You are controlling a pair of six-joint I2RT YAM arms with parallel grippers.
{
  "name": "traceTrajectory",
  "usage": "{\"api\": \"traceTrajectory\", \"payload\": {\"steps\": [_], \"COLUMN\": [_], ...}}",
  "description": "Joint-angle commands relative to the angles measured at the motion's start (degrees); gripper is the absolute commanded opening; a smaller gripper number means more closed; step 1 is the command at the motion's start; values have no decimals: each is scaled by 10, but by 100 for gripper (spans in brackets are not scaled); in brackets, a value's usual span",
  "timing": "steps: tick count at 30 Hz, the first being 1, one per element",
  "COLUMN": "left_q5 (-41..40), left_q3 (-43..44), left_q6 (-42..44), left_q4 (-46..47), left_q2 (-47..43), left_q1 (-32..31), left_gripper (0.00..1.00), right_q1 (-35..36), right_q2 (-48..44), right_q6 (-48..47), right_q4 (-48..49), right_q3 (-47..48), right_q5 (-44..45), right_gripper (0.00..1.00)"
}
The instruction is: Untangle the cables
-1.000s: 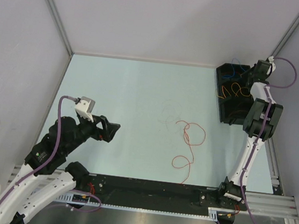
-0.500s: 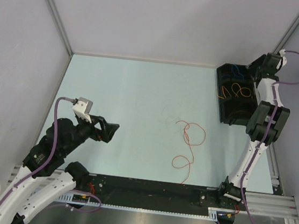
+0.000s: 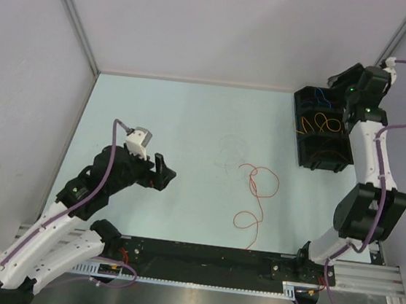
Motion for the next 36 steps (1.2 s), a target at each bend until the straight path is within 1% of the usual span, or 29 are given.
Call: {"api": "traceTrajectory", "payload": {"steps": [1, 2, 4, 6, 8, 9, 11, 12, 13, 15, 16, 18, 20, 25, 29, 34, 36], "left_q5": [67, 71, 49, 31, 22, 8, -6, -29, -49, -62, -76, -70, -55, -65, -69, -72, -71], "left_q3": [-20, -19, -11, 10, 32, 42, 71, 77, 80, 66, 55, 29, 37, 36, 36, 36, 36], "left_q6": [-53, -66, -73, -65, -43, -34, -7, 1, 14, 24, 29, 36, 42, 41, 41, 40, 40], "left_q4": [66, 69, 63, 41, 20, -6, -42, -64, -72, -65, -54, -30, -32, -35, -36, -36, -37], "left_q2": [49, 79, 101, 121, 129, 132, 138, 136, 131, 108, 99, 79, 79, 86, 88, 88, 88], "left_q1": [-2, -6, -28, -36, -38, -38, -38, -38, -38, -38, -39, -36, -37, -37, -36, -36, -35], "left_gripper": [88, 87, 87, 87, 88, 89, 89, 89, 90, 91, 92, 94, 93, 93, 93, 93, 93], "right_q1": [60, 83, 110, 148, 179, 215, 250, 280, 290, 315, 322, 333, 340, 361, 373, 385, 386], "right_q2": [-92, -123, -147, -183, -198, -198, -197, -201, -204, -208, -205, -182, -165, -130, -115, -104, -94], "right_q6": [-38, -53, -71, -87, -102, -119, -132, -134, -135, -132, -132, -133, -135, -144, -144, -142, -140], "right_q4": [-72, -90, -135, -153, -162, -184, -206, -217, -217, -202, -197, -194, -192, -179, -173, -169, -168], "right_q3": [-68, -90, -116, -175, -228, -238, -259, -284, -296, -333, -341, -354, -358, -368, -372, -372, -372], "right_q5": [6, 11, 14, 6, -21, -22, 6, 15, 15, 14, 11, 15, 15, 15, 15, 15, 33], "right_gripper": [62, 62, 63, 63, 64, 63, 63, 62, 62, 62, 62, 61, 59, 56, 52, 51, 49]}}
